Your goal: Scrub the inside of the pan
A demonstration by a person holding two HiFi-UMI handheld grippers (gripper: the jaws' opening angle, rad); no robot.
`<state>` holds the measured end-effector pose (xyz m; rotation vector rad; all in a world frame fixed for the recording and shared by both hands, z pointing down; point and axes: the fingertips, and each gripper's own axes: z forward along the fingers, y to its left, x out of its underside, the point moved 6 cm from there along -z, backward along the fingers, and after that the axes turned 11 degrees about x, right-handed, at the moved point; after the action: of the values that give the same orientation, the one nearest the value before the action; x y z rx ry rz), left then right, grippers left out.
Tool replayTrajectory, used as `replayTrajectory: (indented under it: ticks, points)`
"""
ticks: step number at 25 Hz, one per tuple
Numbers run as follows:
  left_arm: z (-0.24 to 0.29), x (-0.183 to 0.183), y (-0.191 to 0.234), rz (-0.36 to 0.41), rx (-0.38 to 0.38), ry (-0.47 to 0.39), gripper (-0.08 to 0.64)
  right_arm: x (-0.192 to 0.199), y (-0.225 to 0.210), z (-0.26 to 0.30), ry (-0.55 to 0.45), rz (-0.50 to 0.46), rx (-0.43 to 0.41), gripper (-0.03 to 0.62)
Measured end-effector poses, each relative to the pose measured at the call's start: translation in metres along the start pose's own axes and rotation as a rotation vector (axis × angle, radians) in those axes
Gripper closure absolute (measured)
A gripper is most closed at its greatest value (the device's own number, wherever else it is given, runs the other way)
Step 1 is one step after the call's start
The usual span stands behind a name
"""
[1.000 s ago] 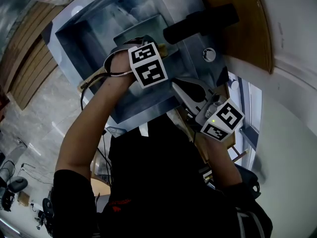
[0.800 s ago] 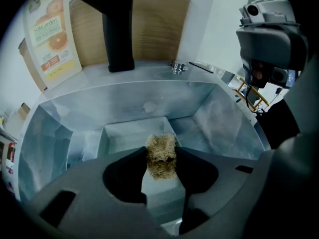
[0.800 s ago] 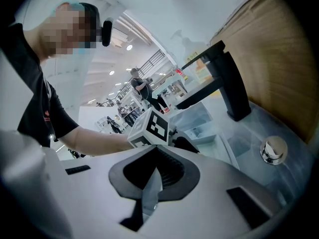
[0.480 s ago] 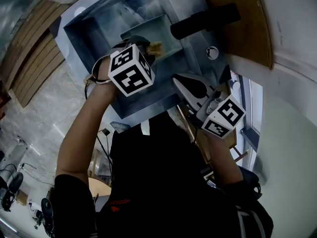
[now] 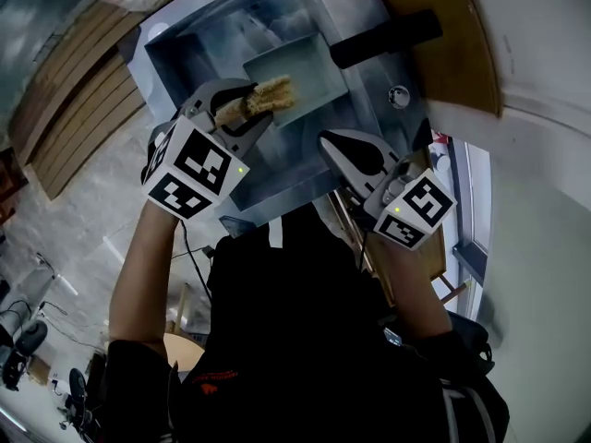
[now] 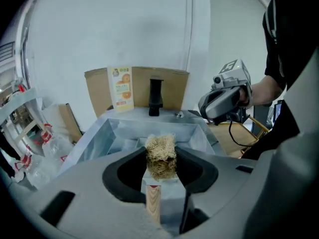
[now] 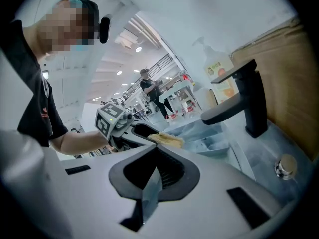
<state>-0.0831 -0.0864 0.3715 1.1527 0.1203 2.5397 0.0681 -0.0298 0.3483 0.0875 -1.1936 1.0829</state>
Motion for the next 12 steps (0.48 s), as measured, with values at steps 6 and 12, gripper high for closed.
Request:
replayTrajectory:
  ticks: [6,12]
  points:
    - [-0.042,-0.005,-0.012,-0.021,-0.047,-0.189,0.383,-0.016,0.017,-0.003,-0.026,-0.038,0.004,0.588]
    - [-0.078,-0.01,-0.031,-0.046,-0.03,-0.381,0.384,-0.036,0.034,-0.01,-0.066,-0.085,0.013,0.588]
